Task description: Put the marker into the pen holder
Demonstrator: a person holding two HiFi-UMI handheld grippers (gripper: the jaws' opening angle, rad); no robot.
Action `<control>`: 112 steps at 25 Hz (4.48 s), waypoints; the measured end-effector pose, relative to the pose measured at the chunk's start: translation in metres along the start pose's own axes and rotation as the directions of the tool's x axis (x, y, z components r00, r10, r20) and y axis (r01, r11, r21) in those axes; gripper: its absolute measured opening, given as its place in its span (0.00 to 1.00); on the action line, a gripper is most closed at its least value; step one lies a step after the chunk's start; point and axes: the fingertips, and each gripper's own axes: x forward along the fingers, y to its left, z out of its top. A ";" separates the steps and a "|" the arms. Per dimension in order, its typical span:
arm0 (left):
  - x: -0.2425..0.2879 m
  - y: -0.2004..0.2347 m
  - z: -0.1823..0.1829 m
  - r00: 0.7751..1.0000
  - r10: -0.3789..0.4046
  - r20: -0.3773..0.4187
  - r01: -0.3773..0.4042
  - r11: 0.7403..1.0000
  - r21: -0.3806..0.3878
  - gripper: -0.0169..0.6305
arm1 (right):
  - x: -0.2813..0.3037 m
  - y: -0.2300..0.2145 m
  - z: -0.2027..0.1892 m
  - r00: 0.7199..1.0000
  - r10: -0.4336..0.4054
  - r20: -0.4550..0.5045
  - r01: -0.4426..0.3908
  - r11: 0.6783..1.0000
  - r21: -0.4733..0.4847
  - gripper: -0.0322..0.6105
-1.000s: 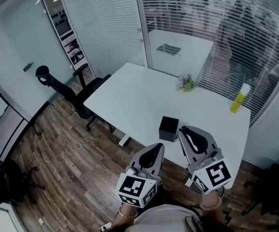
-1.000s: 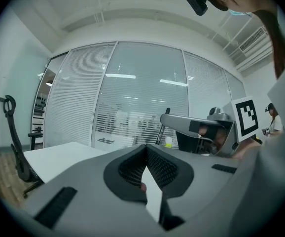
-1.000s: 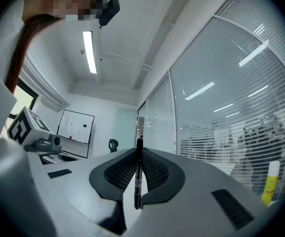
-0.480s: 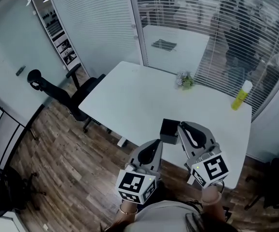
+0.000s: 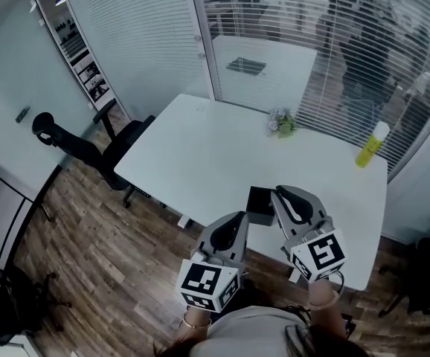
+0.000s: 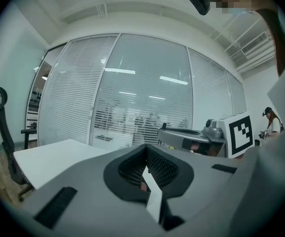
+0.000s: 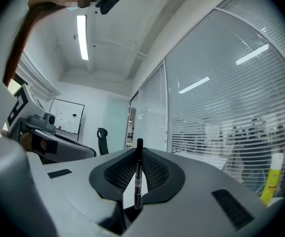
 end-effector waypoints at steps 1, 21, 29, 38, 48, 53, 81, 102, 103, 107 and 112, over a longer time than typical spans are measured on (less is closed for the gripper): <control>0.002 0.001 0.000 1.000 -0.003 0.001 0.003 1.000 -0.001 0.05 | 0.003 -0.001 -0.003 1.000 -0.003 -0.003 0.003 1.000 -0.004 0.14; 0.026 0.024 -0.018 0.997 -0.058 -0.047 0.057 0.998 -0.023 0.05 | 0.051 -0.014 -0.096 0.985 -0.043 -0.165 0.043 0.999 -0.003 0.14; 0.032 0.034 -0.027 0.996 -0.056 -0.064 0.053 0.998 -0.039 0.05 | 0.060 -0.016 -0.129 0.967 -0.046 -0.251 0.040 0.999 -0.027 0.14; 0.040 0.040 -0.036 0.995 -0.056 -0.088 0.052 0.997 -0.053 0.05 | 0.070 -0.008 -0.156 0.943 0.023 -0.333 -0.025 1.000 -0.001 0.14; 0.049 0.050 -0.038 0.994 -0.054 -0.098 0.048 0.997 -0.059 0.05 | 0.080 -0.006 -0.181 0.898 0.038 -0.438 -0.039 0.999 0.007 0.14; 0.051 0.051 -0.039 0.994 -0.055 -0.099 0.049 0.997 -0.065 0.05 | 0.081 -0.005 -0.185 0.881 0.042 -0.471 -0.038 0.999 0.018 0.14; 0.058 0.055 -0.044 0.992 -0.062 -0.113 0.052 0.995 -0.086 0.05 | 0.085 0.001 -0.201 0.769 0.073 -0.635 -0.154 0.985 -0.072 0.16; 0.051 0.049 -0.041 0.994 -0.059 -0.092 0.050 0.994 -0.093 0.05 | 0.081 -0.001 -0.187 0.814 0.072 -0.577 -0.122 0.991 -0.048 0.19; 0.050 0.049 -0.040 0.994 -0.057 -0.090 0.049 0.995 -0.092 0.05 | 0.079 0.001 -0.186 0.817 0.074 -0.572 -0.119 0.992 -0.040 0.19; 0.044 0.045 -0.037 0.996 -0.049 -0.081 0.042 0.995 -0.089 0.05 | 0.073 0.002 -0.177 0.837 0.070 -0.543 -0.099 0.995 -0.024 0.18; 0.035 0.036 -0.036 0.996 -0.043 -0.076 0.037 0.996 -0.084 0.05 | 0.063 0.004 -0.165 0.866 0.064 -0.496 -0.071 0.997 0.005 0.16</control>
